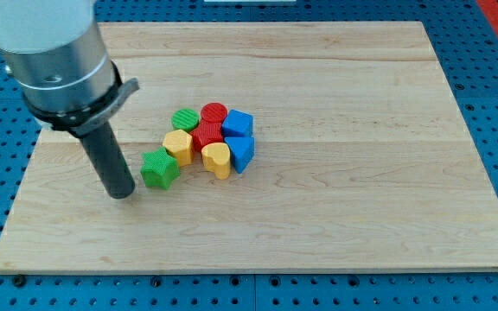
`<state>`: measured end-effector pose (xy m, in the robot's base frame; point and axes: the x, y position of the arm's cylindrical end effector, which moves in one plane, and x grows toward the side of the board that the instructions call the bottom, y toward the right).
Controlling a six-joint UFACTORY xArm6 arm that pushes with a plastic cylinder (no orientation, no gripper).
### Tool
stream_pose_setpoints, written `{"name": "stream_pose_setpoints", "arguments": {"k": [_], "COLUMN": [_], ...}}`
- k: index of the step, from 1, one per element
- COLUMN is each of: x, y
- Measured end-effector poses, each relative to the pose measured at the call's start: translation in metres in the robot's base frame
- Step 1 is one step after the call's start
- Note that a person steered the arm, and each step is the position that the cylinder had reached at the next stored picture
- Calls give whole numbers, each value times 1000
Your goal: Push the green star into the yellow blocks
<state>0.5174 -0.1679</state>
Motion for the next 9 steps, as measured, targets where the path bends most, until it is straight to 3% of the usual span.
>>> {"name": "stream_pose_setpoints", "arguments": {"k": [1, 4, 7, 8, 9], "x": [-8, -7, -3, 15, 19], "y": [-2, 84, 106, 125, 198]}}
